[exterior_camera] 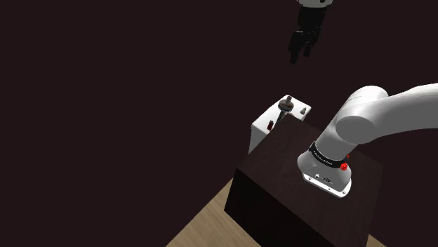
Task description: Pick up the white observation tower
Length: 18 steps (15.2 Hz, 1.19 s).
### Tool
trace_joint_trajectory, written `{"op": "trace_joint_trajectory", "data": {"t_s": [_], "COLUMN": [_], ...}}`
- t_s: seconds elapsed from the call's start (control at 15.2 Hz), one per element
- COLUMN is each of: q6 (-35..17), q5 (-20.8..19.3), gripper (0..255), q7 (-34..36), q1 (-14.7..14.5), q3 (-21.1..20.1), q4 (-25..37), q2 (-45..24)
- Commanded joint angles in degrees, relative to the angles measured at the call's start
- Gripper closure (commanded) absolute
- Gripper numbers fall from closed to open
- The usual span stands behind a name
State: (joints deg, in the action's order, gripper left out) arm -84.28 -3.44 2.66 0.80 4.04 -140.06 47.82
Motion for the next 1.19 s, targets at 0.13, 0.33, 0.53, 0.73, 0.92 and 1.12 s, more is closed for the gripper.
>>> {"op": "trace_joint_trajectory", "data": {"t_s": [0.13,0.33,0.53,0.73,0.92,1.12], "q6": [-3.27,-8.38,-13.73,-19.32,-25.10,-30.99], "q5": [-1.18,-2.95,-4.68,-6.30,-7.71,-8.72], "gripper": [0,0,0,0,0,0], "q7": [-0.77,-1.89,-3.00,-4.10,-5.23,-6.47], "q1": [0.83,2.14,3.49,4.81,5.99,6.98], "q3": [1.53,3.89,6.35,8.87,11.47,14.10], "q4": [-2.46,-5.69,-8.32,-10.31,-11.61,-12.20], "q2": [-1.05,-3.27,-6.32,-10.23,-15.00,-20.59]}}
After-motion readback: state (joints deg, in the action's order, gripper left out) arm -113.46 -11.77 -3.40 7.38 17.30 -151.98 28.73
